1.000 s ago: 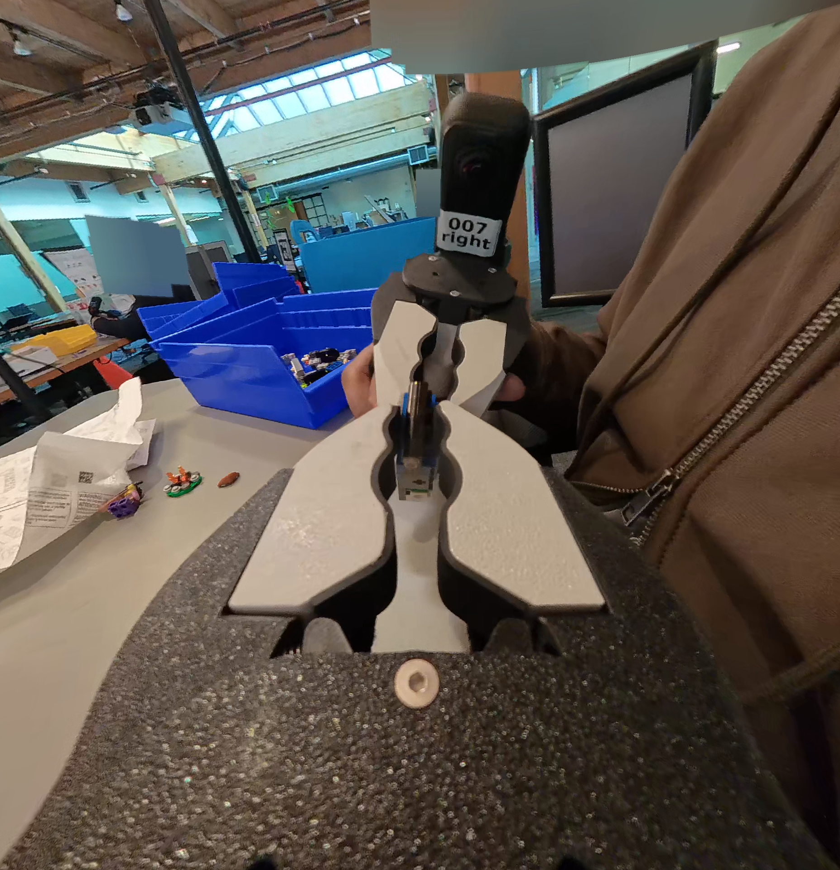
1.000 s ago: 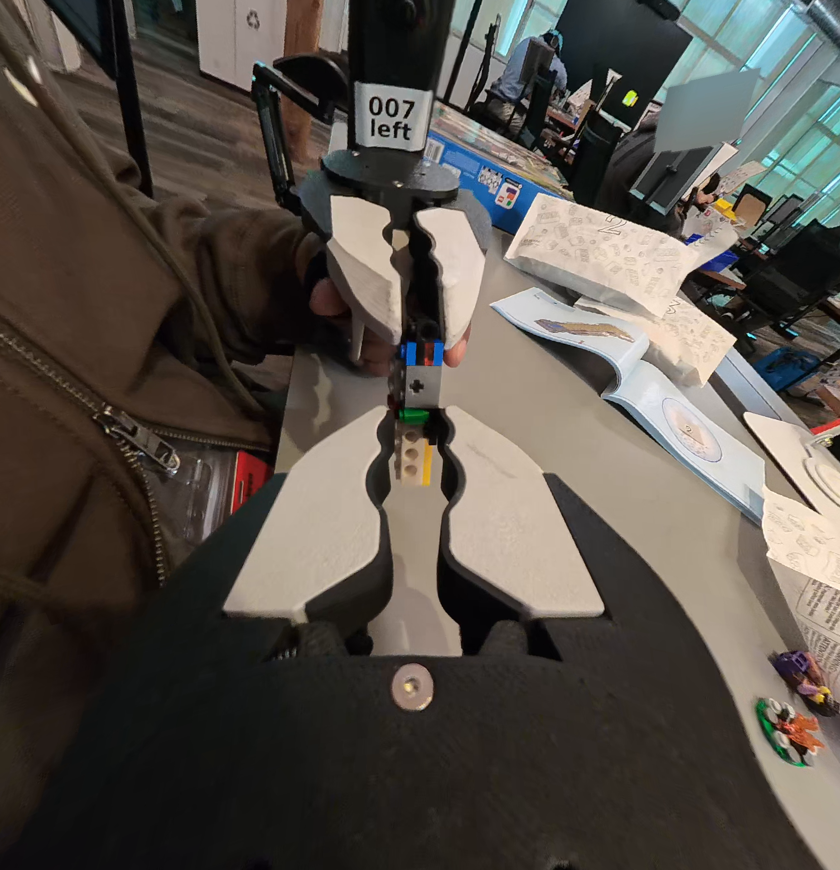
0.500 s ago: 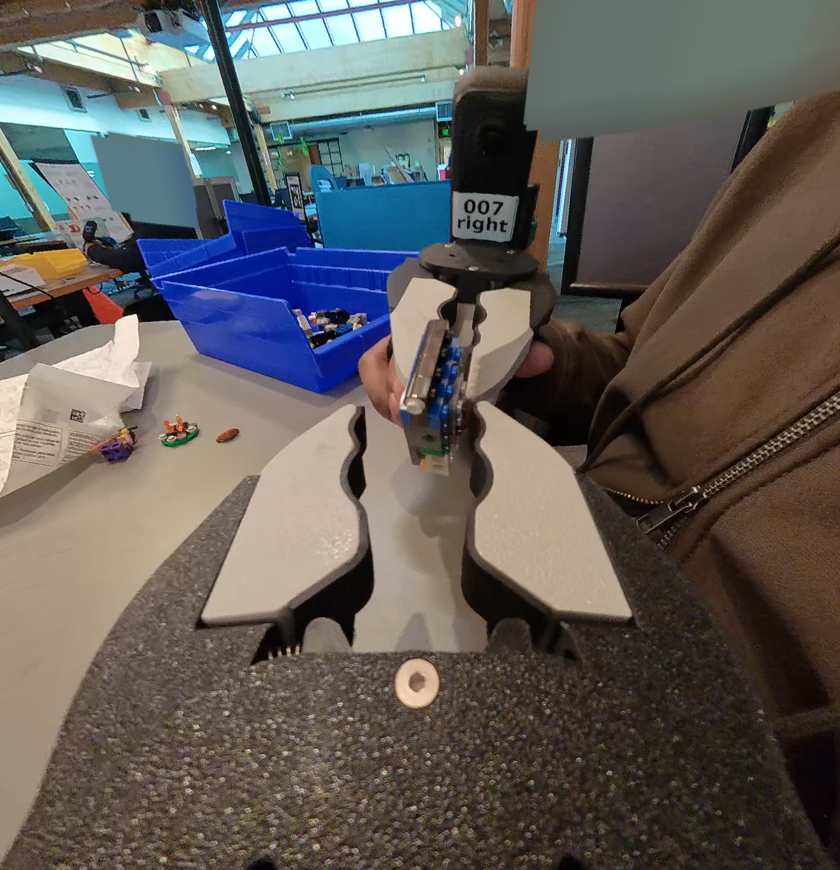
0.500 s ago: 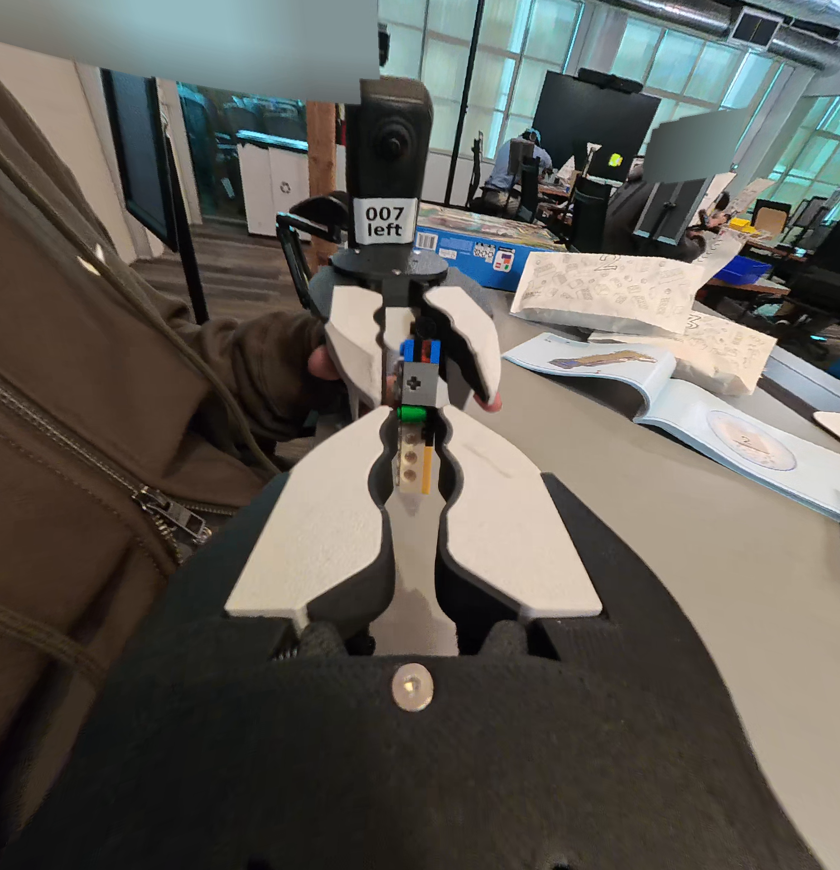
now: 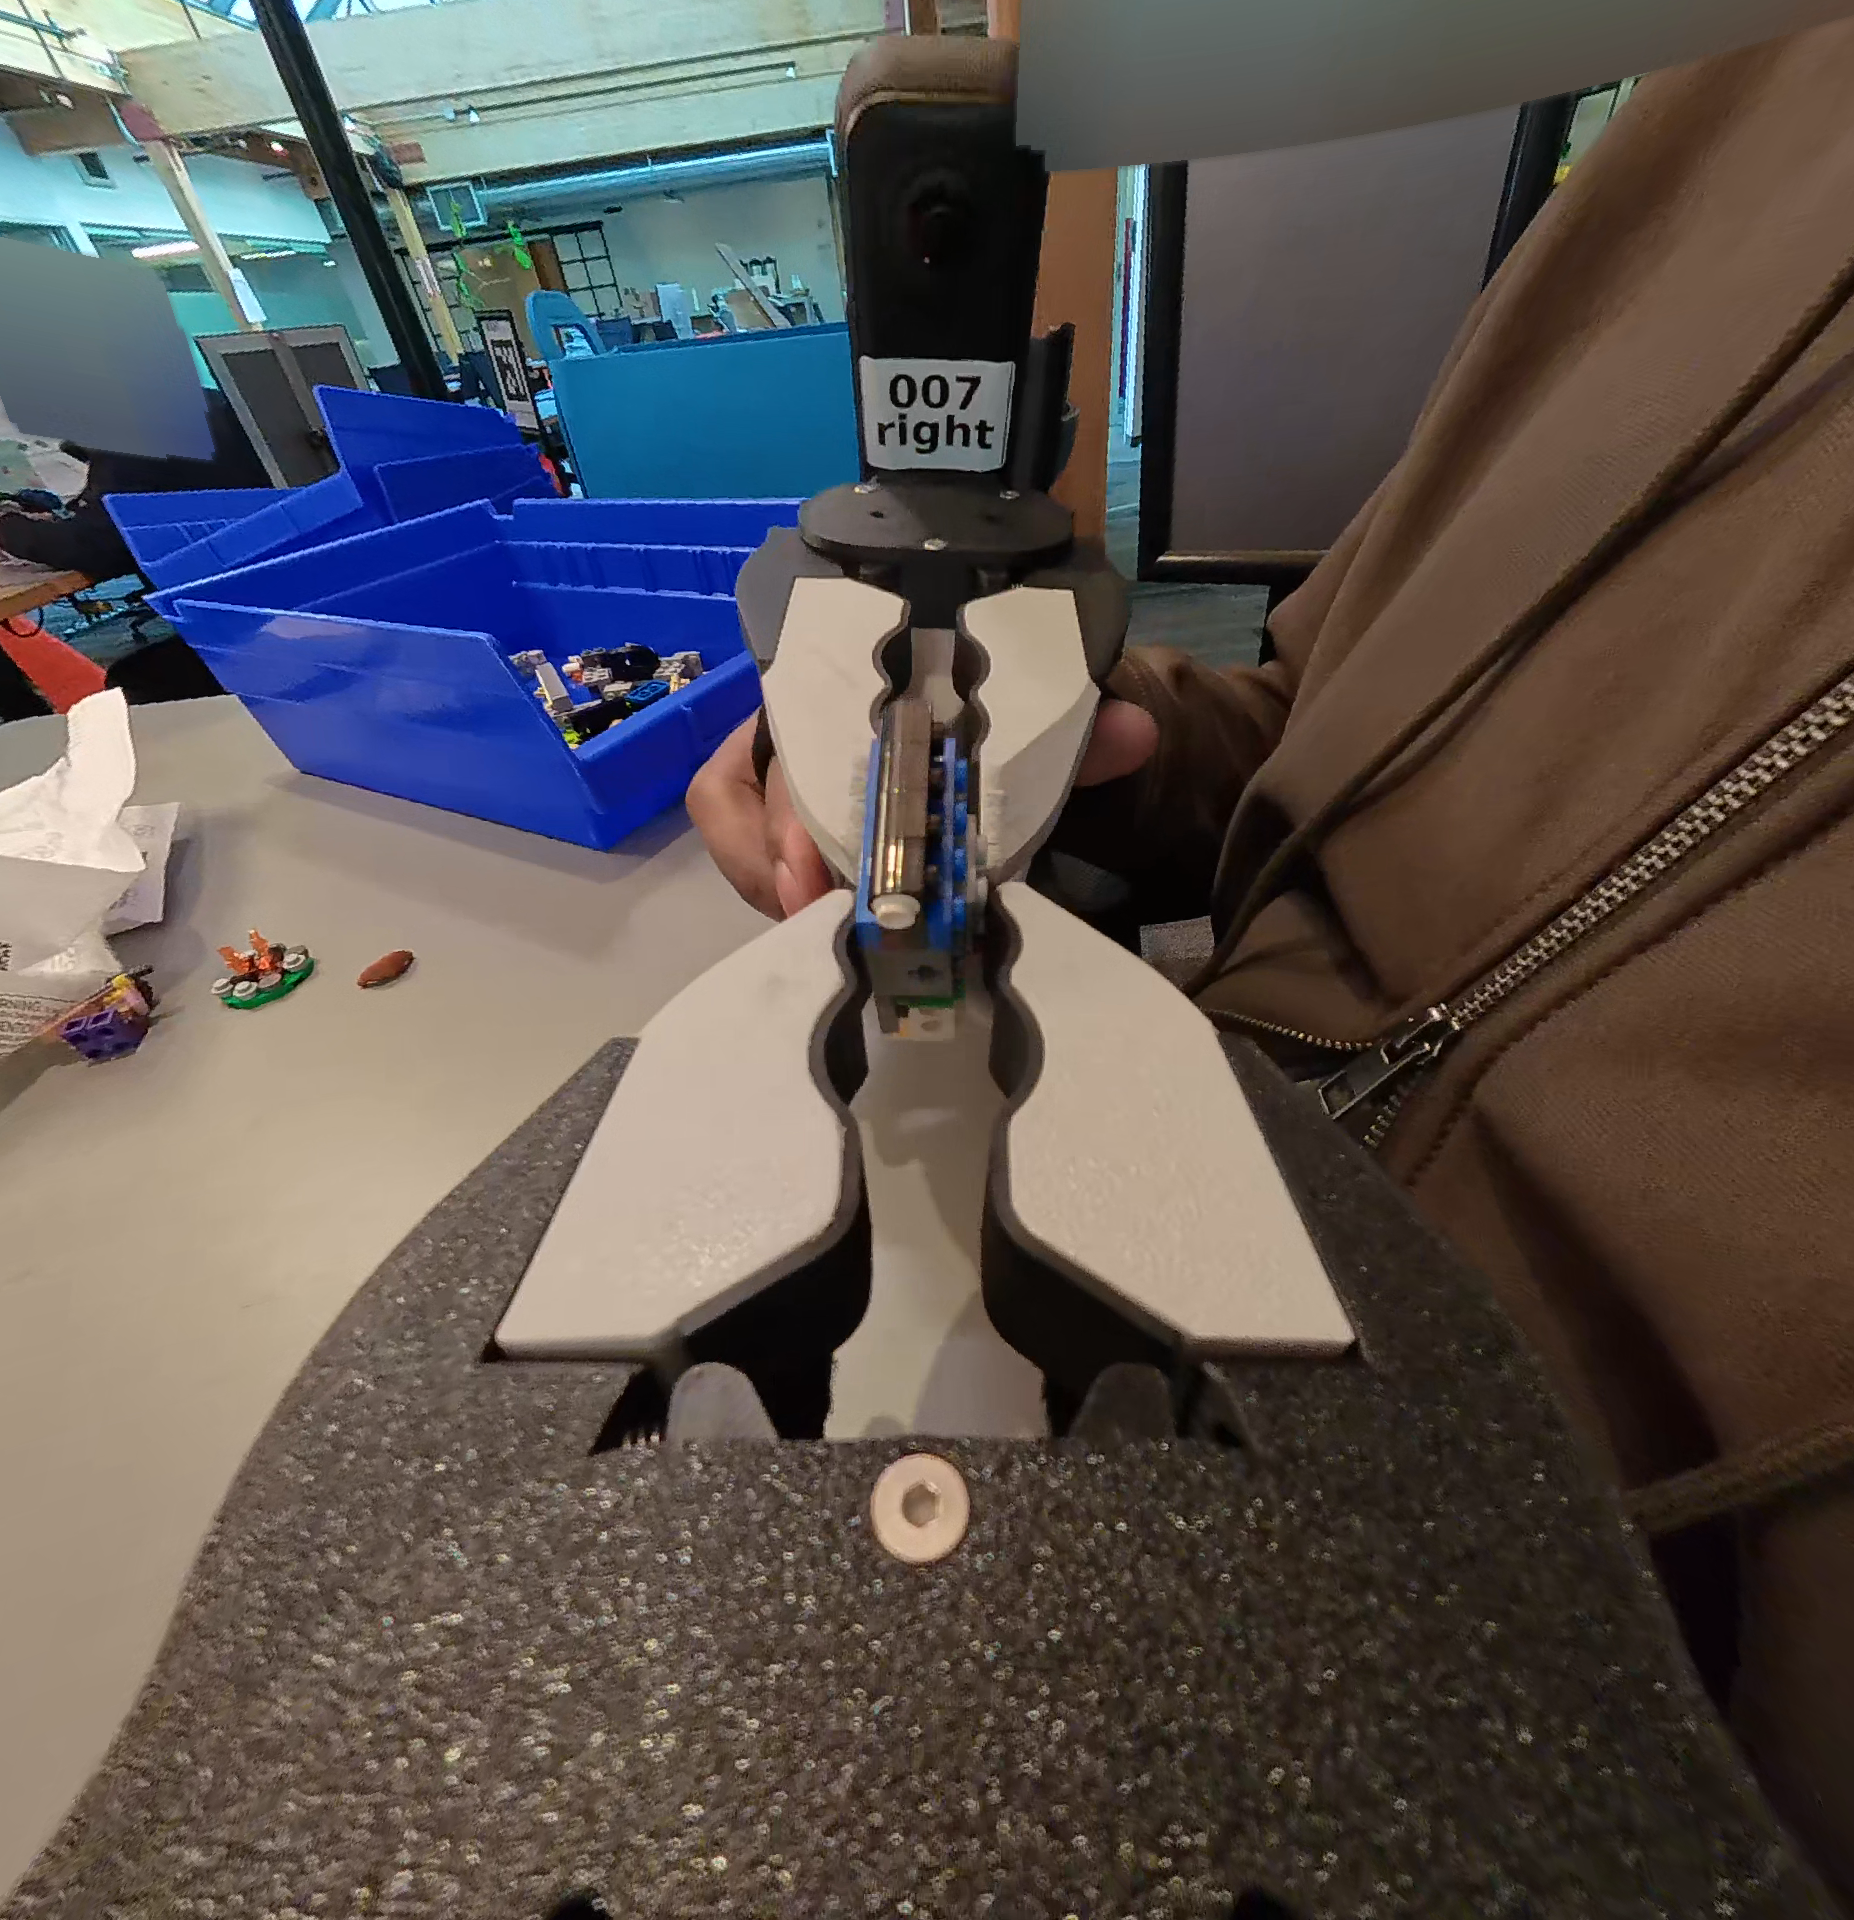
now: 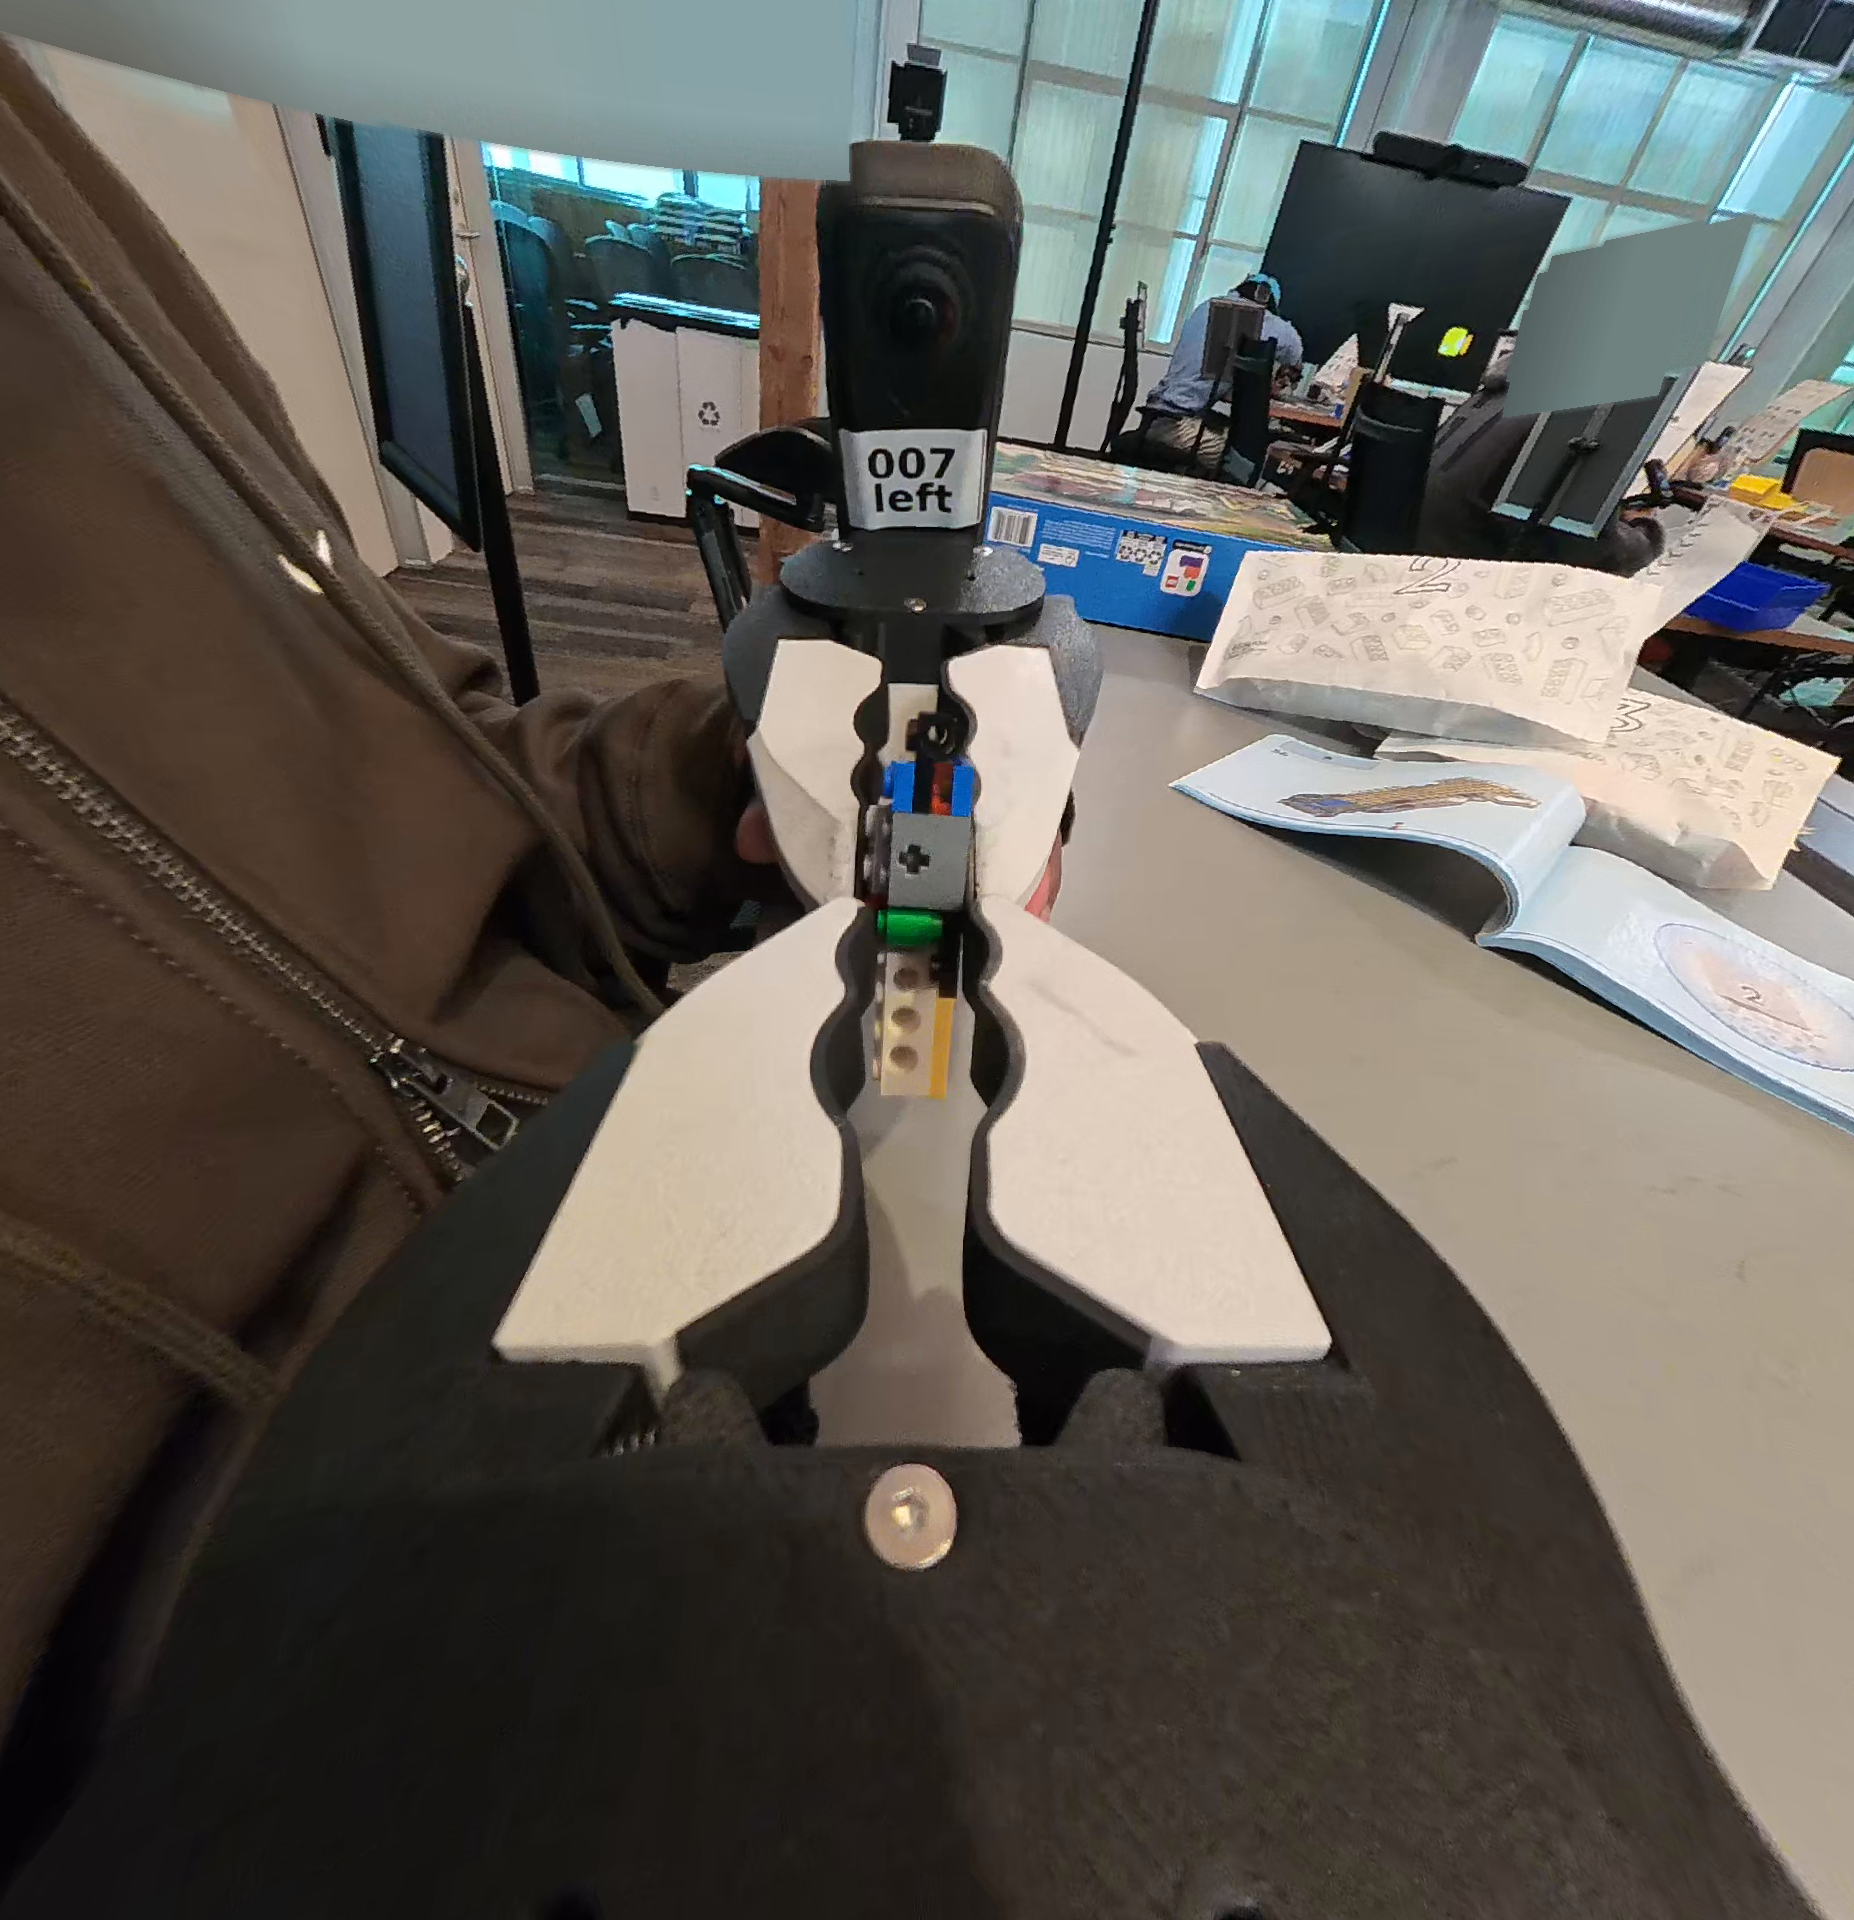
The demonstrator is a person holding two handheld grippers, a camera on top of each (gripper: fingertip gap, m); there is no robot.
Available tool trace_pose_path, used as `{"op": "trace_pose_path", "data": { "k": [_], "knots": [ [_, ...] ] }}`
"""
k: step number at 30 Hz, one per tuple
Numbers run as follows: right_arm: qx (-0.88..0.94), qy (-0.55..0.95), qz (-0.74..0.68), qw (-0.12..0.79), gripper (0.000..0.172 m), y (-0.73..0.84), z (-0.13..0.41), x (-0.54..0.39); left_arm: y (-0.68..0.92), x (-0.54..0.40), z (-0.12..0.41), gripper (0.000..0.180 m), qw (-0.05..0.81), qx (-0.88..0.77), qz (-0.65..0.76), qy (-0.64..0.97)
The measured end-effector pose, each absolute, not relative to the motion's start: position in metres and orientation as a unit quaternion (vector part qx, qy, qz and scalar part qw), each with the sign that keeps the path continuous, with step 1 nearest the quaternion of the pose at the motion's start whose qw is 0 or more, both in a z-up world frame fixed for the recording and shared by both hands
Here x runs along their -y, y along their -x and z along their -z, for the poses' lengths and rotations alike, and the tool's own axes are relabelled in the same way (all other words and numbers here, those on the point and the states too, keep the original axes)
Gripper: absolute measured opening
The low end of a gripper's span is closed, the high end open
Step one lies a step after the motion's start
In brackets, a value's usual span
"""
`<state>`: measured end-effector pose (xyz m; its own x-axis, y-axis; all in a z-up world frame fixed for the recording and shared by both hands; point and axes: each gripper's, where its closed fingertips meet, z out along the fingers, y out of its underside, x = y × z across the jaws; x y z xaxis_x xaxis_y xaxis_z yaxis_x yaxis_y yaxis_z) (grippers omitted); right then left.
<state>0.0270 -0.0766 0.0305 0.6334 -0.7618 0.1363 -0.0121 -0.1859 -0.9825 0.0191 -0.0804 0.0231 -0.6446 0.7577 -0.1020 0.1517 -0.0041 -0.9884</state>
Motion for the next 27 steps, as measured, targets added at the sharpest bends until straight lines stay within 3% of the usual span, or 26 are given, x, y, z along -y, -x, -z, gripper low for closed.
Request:
{"op": "trace_pose_path", "data": {
  "k": [8,27],
  "knots": [
    [-0.276,0.706,0.344,0.554,0.015,-0.029,-0.029,0.078,-0.022,0.082,-0.021,0.019,0.239,0.67,-0.615,0.339],
    [-0.254,0.699,0.239,0.624,0.015,-0.015,-0.029,0.063,-0.009,0.065,-0.019,0.019,0.297,0.648,-0.584,0.387]
  ]
}}
